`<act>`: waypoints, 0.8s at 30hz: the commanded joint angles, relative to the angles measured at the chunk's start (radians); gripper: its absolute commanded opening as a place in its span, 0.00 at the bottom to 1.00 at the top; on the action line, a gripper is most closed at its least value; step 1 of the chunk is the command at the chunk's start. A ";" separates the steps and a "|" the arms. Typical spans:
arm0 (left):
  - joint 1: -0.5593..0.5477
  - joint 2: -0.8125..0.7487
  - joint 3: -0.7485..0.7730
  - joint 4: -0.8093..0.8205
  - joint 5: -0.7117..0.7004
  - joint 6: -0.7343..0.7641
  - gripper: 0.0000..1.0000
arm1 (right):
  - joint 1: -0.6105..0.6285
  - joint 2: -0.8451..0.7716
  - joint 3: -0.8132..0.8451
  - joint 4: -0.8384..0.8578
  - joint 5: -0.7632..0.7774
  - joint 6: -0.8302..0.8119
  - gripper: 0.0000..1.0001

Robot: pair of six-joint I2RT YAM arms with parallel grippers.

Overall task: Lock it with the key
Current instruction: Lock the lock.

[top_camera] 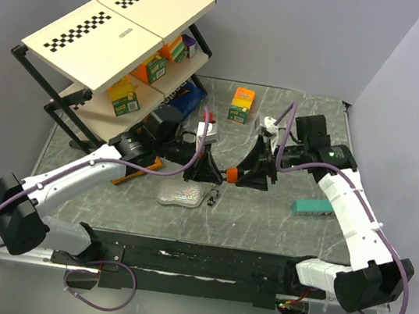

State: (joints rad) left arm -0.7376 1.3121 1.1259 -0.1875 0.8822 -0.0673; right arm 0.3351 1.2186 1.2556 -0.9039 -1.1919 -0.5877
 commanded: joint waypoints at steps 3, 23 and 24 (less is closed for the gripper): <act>0.020 -0.068 -0.020 0.053 0.020 0.107 0.01 | -0.094 -0.013 0.102 -0.237 0.024 -0.250 0.66; 0.018 -0.060 -0.023 0.049 0.026 0.112 0.01 | -0.093 -0.022 0.140 -0.217 0.006 -0.219 0.56; 0.017 -0.062 -0.025 0.051 0.026 0.110 0.01 | -0.088 -0.024 0.139 -0.210 0.008 -0.216 0.54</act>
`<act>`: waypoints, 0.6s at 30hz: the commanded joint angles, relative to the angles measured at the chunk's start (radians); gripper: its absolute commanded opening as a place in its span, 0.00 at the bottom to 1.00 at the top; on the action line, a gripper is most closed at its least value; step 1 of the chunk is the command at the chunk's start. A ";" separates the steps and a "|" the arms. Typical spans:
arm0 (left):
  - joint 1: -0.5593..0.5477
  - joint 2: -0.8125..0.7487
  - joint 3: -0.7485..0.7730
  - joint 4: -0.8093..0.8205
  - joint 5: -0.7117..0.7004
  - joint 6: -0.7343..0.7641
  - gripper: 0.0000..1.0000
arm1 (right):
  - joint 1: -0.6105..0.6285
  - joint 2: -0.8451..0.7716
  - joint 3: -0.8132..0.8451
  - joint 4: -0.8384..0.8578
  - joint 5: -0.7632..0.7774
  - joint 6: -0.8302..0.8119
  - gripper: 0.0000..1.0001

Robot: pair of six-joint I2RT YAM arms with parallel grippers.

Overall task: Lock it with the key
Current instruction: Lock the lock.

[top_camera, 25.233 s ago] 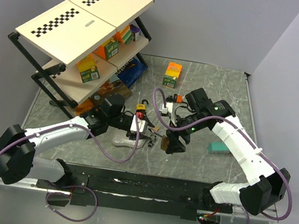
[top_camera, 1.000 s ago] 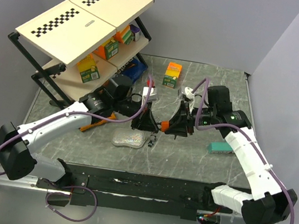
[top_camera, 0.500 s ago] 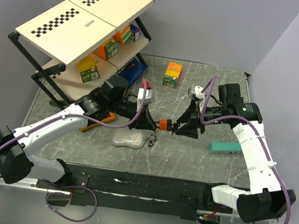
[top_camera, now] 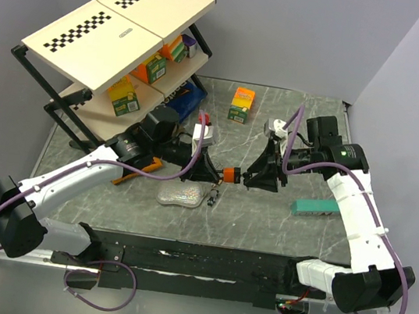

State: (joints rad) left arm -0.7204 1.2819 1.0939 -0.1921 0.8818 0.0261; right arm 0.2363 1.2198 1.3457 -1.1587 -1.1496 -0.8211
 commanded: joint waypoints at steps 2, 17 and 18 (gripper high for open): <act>-0.001 -0.032 0.008 0.057 0.026 0.018 0.01 | 0.020 -0.028 0.044 0.051 -0.033 0.023 0.43; 0.038 -0.061 -0.032 0.005 0.032 0.066 0.01 | -0.048 0.003 0.059 -0.087 0.022 -0.104 0.00; 0.041 -0.067 -0.038 -0.007 0.034 0.073 0.01 | -0.072 0.004 0.061 -0.102 0.027 -0.137 0.00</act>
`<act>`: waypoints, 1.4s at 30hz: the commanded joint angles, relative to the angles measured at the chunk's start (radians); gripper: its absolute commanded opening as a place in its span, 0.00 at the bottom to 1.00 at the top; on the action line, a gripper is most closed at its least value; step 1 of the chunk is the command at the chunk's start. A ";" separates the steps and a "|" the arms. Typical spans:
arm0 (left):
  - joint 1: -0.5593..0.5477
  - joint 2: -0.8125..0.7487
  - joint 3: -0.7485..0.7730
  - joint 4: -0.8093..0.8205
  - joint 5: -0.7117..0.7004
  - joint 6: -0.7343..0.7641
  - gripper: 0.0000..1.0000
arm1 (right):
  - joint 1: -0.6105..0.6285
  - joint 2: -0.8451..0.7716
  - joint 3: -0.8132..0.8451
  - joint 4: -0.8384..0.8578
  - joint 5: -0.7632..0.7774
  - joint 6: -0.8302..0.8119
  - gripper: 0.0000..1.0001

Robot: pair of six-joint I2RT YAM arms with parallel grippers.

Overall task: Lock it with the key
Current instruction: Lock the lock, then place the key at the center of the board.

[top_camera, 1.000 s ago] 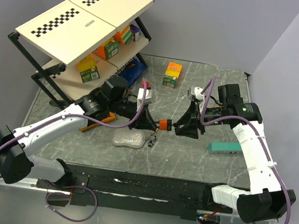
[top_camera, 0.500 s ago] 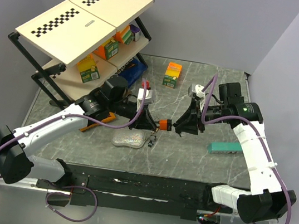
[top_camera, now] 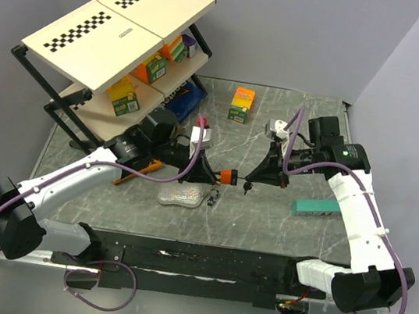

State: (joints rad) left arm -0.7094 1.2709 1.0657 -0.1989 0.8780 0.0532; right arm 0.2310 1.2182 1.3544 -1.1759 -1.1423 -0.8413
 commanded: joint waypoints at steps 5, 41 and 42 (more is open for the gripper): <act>0.056 -0.064 -0.033 -0.030 0.039 0.077 0.01 | -0.160 0.033 0.077 -0.157 0.035 -0.199 0.00; 0.064 0.038 -0.046 -0.074 -0.094 0.172 0.01 | -0.291 0.925 0.419 0.473 0.599 0.513 0.00; 0.064 0.041 -0.044 -0.076 -0.096 0.172 0.01 | -0.291 0.941 0.436 0.467 0.604 0.515 0.00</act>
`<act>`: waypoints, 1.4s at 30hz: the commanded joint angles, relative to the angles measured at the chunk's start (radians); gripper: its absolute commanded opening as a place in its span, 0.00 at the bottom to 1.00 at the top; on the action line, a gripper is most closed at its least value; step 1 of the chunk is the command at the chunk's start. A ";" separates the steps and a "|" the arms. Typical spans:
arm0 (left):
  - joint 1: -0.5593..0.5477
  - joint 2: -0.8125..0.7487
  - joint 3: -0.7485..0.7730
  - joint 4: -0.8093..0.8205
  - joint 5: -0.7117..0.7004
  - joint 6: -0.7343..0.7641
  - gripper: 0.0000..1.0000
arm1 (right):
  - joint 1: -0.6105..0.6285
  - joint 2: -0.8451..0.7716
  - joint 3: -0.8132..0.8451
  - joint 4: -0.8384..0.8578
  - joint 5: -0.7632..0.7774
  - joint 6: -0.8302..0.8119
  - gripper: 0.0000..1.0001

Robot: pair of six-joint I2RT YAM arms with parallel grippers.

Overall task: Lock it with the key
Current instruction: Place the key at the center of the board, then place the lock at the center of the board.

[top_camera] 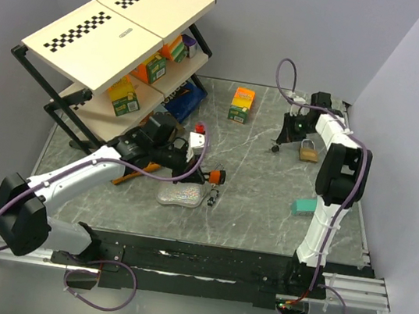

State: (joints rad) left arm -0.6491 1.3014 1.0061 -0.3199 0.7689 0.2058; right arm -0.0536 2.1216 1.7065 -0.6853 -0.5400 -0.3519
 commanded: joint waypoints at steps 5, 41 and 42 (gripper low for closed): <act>0.003 0.027 0.028 0.042 0.009 0.020 0.01 | -0.005 0.058 0.093 -0.033 0.017 0.025 0.13; 0.006 0.361 0.338 -0.237 0.214 -0.385 0.01 | 0.549 -1.140 -0.889 0.348 -0.170 -0.618 0.89; 0.006 0.360 0.336 -0.231 0.214 -0.390 0.01 | 0.561 -1.131 -0.884 0.342 -0.164 -0.616 0.88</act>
State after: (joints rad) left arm -0.6445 1.6962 1.3346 -0.5861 0.9127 -0.1402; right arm 0.4583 0.9901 0.8131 -0.4076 -0.7448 -0.9340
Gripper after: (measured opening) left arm 0.067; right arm 0.890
